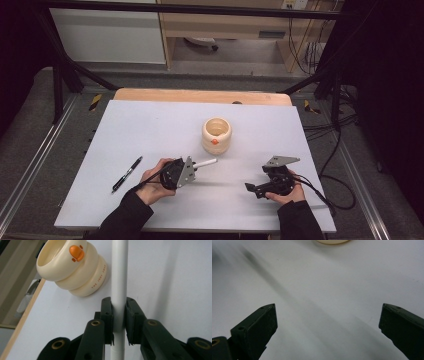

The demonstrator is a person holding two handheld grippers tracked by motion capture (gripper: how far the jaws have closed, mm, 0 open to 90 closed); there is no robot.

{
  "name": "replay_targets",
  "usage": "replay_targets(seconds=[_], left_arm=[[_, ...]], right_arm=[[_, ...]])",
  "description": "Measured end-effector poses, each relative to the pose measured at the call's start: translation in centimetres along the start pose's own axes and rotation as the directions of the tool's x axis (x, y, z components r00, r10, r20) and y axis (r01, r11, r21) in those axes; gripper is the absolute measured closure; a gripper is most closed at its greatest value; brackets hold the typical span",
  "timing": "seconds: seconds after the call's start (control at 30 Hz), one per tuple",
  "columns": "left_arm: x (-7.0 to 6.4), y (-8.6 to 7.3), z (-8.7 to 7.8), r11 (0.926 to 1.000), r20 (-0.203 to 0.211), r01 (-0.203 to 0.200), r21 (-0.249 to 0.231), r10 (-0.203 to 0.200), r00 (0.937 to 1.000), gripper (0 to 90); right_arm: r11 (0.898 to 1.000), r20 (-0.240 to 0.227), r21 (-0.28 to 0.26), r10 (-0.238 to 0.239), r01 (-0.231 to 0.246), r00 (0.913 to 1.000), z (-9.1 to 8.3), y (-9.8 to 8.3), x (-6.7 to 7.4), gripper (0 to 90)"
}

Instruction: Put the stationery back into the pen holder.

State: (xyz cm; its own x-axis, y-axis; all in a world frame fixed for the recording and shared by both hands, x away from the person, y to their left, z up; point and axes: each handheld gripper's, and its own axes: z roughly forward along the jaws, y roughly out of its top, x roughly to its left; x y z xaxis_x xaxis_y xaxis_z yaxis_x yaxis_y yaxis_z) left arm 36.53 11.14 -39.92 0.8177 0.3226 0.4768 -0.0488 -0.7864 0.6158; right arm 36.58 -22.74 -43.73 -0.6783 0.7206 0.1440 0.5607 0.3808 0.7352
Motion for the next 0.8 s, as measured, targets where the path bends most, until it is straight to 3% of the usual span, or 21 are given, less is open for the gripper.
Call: replay_targets(seconds=[0.1, 0.2, 0.4, 0.5, 0.67, 0.73, 0.8], left_arm=[[0.5, 0.2, -0.1, 0.9975, 0.003, 0.068, -0.021, -0.068, 0.9977, 77.9], [1.0, 0.4, -0.1, 0.9893, 0.018, 0.14, -0.04, -0.14, 0.99, 77.9], [2.2, 1.1, -0.3, 0.9577, 0.038, 0.273, -0.089, -0.271, 0.9618, 77.9], [2.8, 1.5, -0.3, 0.9387, 0.043, 0.326, -0.111, -0.323, 0.9453, 77.9], [4.0, 2.5, 0.0, 0.8928, 0.047, 0.421, -0.16, -0.419, 0.9068, 77.9], [4.3, 2.9, 0.0, 0.8841, 0.041, 0.433, -0.177, -0.433, 0.9007, 77.9], [4.8, 3.3, 0.1, 0.864, 0.043, 0.463, -0.197, -0.465, 0.8845, 77.9]], right_arm=[[1.0, 0.007, -0.012, 0.015, -0.015, 0.9999, -0.3, -0.2, -0.3, 2.0], [0.999, 0.01, -0.024, 0.029, -0.029, 0.9995, -0.5, -0.4, -0.5, 2.0], [0.999, 0.014, -0.028, 0.032, -0.032, 0.9994, -0.6, -0.6, -0.8, 1.2], [0.999, 0.012, -0.03, 0.034, -0.034, 0.9993, -0.6, -0.7, -0.8, 1.0], [0.999, 0.009, -0.029, 0.026, -0.026, 0.9996, -0.6, -0.8, -0.8, 0.8], [0.999, 0.003, -0.029, 0.022, -0.022, 0.9998, -0.6, -0.8, -0.8, 1.0], [0.999, -0.001, -0.026, 0.025, -0.025, 0.9997, -0.6, -0.8, -0.8, 0.9]])
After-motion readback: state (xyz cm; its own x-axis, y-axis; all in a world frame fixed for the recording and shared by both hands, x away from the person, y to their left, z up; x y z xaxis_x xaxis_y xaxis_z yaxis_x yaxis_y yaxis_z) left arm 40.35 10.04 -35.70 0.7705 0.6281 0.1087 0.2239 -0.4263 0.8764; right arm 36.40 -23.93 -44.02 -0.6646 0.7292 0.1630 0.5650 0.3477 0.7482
